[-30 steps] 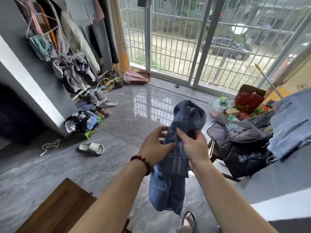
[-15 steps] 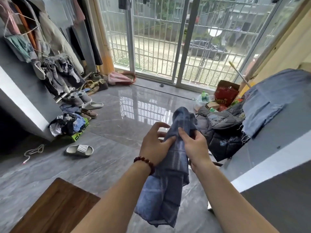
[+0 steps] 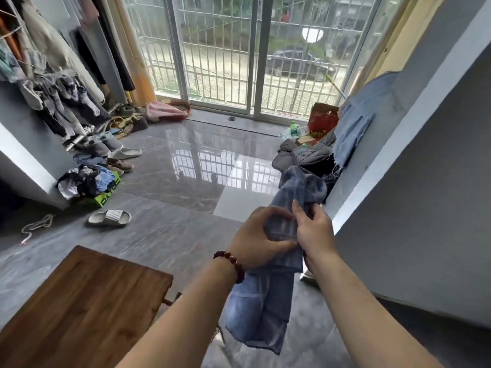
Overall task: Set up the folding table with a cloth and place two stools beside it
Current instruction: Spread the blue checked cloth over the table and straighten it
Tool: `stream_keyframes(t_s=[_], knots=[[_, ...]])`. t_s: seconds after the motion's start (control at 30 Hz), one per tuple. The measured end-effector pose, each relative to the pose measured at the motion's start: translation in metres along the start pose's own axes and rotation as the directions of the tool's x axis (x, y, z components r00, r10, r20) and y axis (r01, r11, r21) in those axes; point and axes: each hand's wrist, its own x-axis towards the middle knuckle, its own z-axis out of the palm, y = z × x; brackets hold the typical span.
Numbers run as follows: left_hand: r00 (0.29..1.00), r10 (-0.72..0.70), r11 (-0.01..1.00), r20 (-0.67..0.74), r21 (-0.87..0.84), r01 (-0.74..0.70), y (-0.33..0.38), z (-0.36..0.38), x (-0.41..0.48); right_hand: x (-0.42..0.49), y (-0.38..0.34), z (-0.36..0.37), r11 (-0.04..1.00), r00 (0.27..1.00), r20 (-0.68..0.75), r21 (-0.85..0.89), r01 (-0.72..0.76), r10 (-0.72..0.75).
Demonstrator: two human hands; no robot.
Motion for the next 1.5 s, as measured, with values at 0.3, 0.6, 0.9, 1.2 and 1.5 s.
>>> stream_keyframes(t_s=[0.3,0.6,0.9,1.2,1.5], knots=[[0.945,-0.052,0.997,-0.324,0.034,0.067,0.007,0.051,-0.099,-0.104,0.026,-0.051,0.983,0.987,0.144,0.157,-0.092,0.07],[0.966,-0.074,0.997,-0.25,0.015,0.08,0.007,0.034,-0.193,-0.189,0.039,-0.037,0.995,0.971,0.224,0.029,-0.097,0.088],[0.965,-0.033,0.999,-0.261,0.03,0.043,-0.002,-0.014,-0.312,-0.301,0.043,0.015,0.995,0.97,0.235,0.056,-0.079,0.064],[0.928,-0.048,0.998,-0.371,0.007,0.055,-0.032,-0.085,-0.453,-0.438,0.066,0.094,0.999,0.958,0.287,0.047,-0.023,0.008],[0.892,-0.102,0.966,-0.44,0.169,0.194,-0.062,-0.147,-0.532,-0.501,0.081,0.173,0.999,0.935,0.351,0.02,0.046,-0.05]])
